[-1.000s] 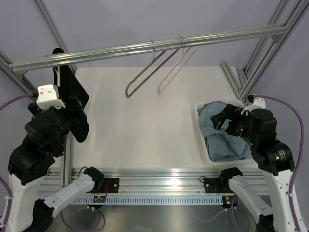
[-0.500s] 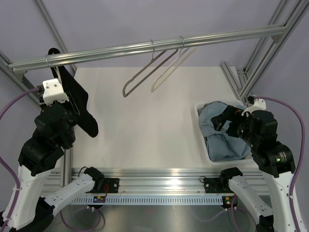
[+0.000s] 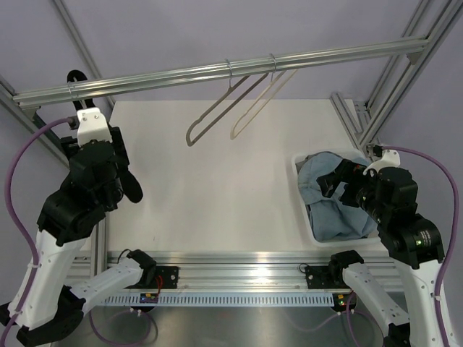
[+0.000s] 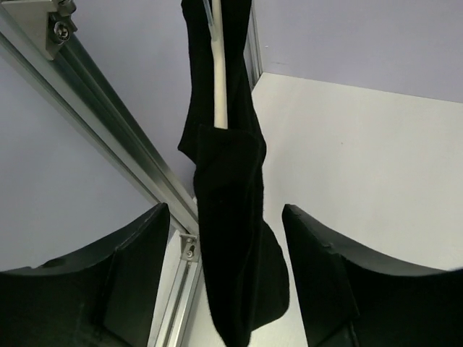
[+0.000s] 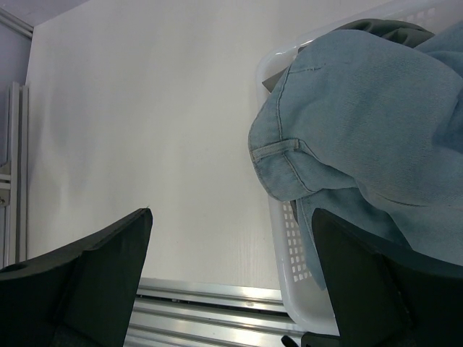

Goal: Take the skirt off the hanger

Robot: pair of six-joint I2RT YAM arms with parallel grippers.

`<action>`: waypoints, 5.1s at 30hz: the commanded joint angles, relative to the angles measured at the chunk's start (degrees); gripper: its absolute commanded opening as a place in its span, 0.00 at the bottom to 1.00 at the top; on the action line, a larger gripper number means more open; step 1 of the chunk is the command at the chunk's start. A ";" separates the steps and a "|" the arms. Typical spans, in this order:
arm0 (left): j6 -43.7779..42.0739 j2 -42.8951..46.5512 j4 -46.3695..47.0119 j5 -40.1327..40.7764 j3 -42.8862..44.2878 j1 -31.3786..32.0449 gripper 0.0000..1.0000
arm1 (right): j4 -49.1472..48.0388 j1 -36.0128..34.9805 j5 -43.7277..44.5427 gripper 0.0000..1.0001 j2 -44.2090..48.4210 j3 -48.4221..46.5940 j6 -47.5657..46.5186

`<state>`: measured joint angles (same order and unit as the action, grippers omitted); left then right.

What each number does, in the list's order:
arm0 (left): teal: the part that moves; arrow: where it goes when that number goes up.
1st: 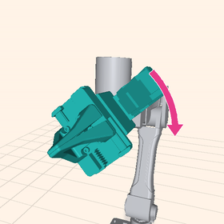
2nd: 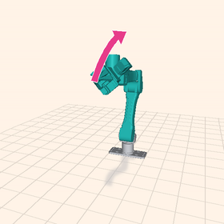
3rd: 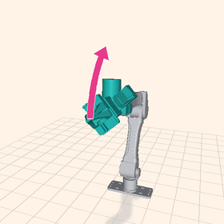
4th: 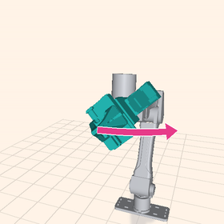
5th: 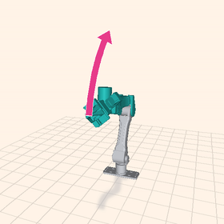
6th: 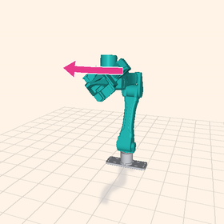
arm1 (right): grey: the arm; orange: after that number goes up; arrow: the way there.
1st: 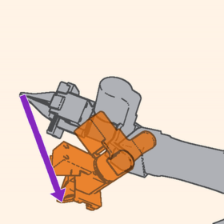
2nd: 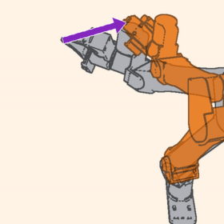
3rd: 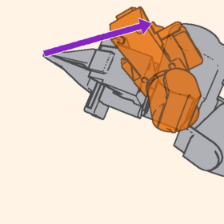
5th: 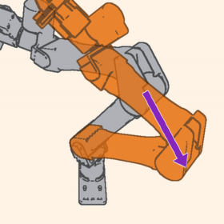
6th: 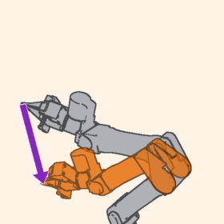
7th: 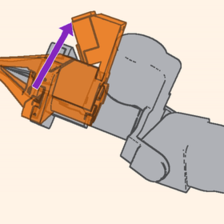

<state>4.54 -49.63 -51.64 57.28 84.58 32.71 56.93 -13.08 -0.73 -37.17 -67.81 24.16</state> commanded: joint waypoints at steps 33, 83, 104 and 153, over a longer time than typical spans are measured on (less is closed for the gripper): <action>-2.87 -2.14 10.94 -7.79 11.94 -0.37 0.00 | 0.99 0.07 0.38 0.99 0.60 -1.80 -1.57; -8.14 2.09 27.91 -17.28 9.19 5.88 0.00 | 1.43 -0.01 1.61 0.99 1.22 -1.53 -3.16; 6.71 3.89 18.85 -46.81 -5.72 -11.53 0.00 | 1.17 0.07 2.14 1.00 2.19 0.05 -3.69; 27.80 30.91 6.36 -91.64 -19.62 -11.53 0.00 | -35.84 -56.52 15.13 0.61 -34.90 -11.46 21.10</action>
<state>30.35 -19.42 -52.38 -32.75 64.34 21.32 23.38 -67.79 9.74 -71.02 -76.07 45.23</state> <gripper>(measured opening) 0.102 0.614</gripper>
